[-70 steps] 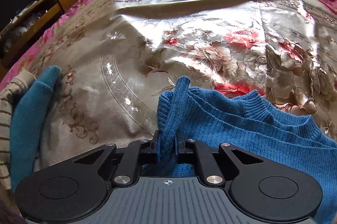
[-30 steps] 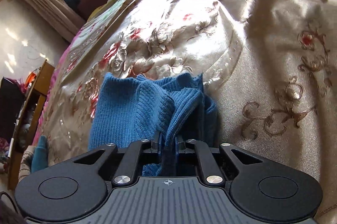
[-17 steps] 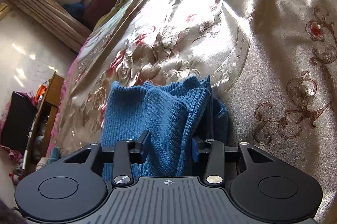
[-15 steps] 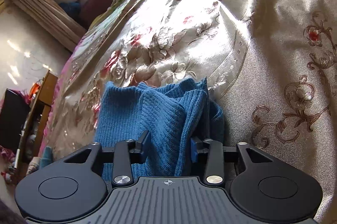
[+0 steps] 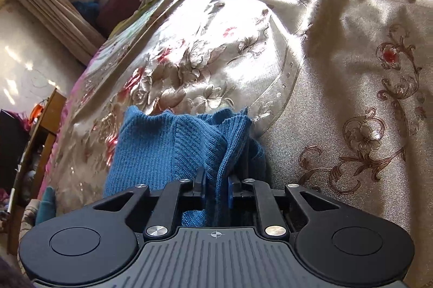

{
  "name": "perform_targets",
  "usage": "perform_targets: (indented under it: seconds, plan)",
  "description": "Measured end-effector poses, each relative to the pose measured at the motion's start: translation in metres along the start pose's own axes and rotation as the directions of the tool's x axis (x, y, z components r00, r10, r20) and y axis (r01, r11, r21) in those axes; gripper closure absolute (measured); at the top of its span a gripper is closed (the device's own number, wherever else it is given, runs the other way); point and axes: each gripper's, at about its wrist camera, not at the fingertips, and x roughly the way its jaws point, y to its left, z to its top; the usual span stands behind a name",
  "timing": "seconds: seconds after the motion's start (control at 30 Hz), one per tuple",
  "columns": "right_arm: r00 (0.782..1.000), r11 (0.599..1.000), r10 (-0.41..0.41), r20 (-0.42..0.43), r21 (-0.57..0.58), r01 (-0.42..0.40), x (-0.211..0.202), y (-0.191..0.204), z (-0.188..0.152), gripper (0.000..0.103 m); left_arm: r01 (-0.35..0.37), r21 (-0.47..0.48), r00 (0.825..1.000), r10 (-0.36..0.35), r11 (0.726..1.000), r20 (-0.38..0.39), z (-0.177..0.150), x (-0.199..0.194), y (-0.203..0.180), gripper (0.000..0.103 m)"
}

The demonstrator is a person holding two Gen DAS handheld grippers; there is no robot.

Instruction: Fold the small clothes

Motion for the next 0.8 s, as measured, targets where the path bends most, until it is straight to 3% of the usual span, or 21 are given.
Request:
perform_targets:
  seconds: [0.23, 0.47, 0.6, 0.73, 0.77, 0.8]
  plan:
    - [0.999, 1.0, -0.026, 0.038, 0.019, 0.025, -0.022, -0.002, 0.0, 0.08, 0.056, -0.02, 0.998, -0.056, 0.998, -0.007, -0.005, -0.022, 0.004, 0.06]
    - [0.992, 1.0, -0.013, 0.129, 0.029, 0.009, -0.05, 0.001, 0.0, 0.08, 0.062, -0.035, 0.998, -0.062, 0.997, 0.002, -0.013, -0.045, 0.012, 0.059]
    - [0.995, 1.0, 0.025, 0.094, -0.006, -0.025, -0.042, 0.014, -0.005, 0.08, 0.035, -0.056, 0.999, -0.033, 0.998, 0.027, -0.012, -0.05, 0.02, 0.059]
    - [1.0, 0.999, 0.011, 0.018, -0.033, -0.01, -0.022, 0.019, -0.017, 0.08, 0.008, -0.073, 1.0, -0.006, 0.997, 0.021, -0.011, -0.048, 0.028, 0.059]
    - [1.0, 0.999, -0.012, 0.006, -0.051, 0.012, -0.019, 0.019, -0.021, 0.083, 0.004, -0.074, 1.0, -0.003, 0.997, 0.009, -0.013, -0.047, 0.03, 0.059]
    - [0.999, 0.996, -0.048, 0.006, -0.074, 0.049, -0.017, 0.019, -0.023, 0.093, -0.001, -0.075, 1.0, 0.001, 0.997, -0.005, -0.015, -0.044, 0.031, 0.059]
